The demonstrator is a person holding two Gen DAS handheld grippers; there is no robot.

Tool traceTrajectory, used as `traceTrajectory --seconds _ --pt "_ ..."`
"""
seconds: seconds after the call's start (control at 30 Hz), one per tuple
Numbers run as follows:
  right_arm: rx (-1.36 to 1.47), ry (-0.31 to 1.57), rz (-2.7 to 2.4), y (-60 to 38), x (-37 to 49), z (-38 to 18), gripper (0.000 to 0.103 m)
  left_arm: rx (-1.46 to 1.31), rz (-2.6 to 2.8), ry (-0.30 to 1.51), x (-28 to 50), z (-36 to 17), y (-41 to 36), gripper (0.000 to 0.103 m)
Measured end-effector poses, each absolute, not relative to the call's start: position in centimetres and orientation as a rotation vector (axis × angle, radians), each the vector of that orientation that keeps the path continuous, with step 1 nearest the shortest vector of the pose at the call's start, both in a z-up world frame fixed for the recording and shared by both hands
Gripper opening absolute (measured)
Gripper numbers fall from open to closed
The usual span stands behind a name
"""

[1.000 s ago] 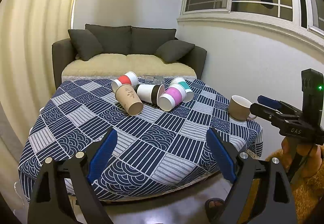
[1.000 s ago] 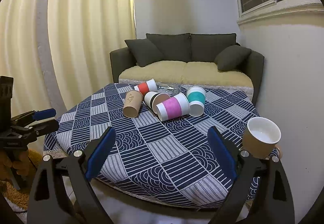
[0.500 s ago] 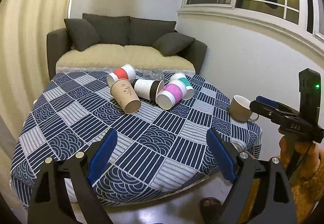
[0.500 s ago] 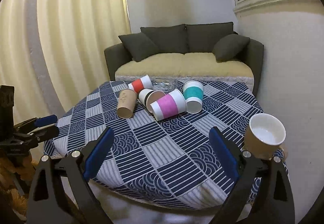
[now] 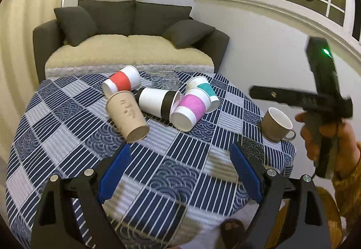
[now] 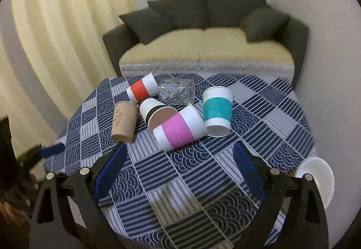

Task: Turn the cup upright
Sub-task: 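Move the right gripper over the teal-banded white cup lying on its side, then close the right gripper on the teal-banded cup's body and lift it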

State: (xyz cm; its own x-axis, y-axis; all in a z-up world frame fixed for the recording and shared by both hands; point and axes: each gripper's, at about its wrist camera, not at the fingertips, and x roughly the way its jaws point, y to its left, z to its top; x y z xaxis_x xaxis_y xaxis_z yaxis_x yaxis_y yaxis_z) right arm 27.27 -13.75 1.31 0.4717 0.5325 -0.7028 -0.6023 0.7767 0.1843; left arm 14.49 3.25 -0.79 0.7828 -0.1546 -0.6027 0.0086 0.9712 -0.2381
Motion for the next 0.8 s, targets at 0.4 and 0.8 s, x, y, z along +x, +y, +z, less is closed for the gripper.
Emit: traceTrajectory --seconds 0.4,0.8 --pt "-0.032 1.225 0.611 -9.2 42.1 -3.0 0.082 -0.283 -0.179 0.736 20.7 -2.6 1.9 0.087" --pt "-0.214 1.331 0.520 -6.5 46.2 -5.8 0.074 -0.411 -0.279 0.750 21.8 -4.3 2.9 0.087"
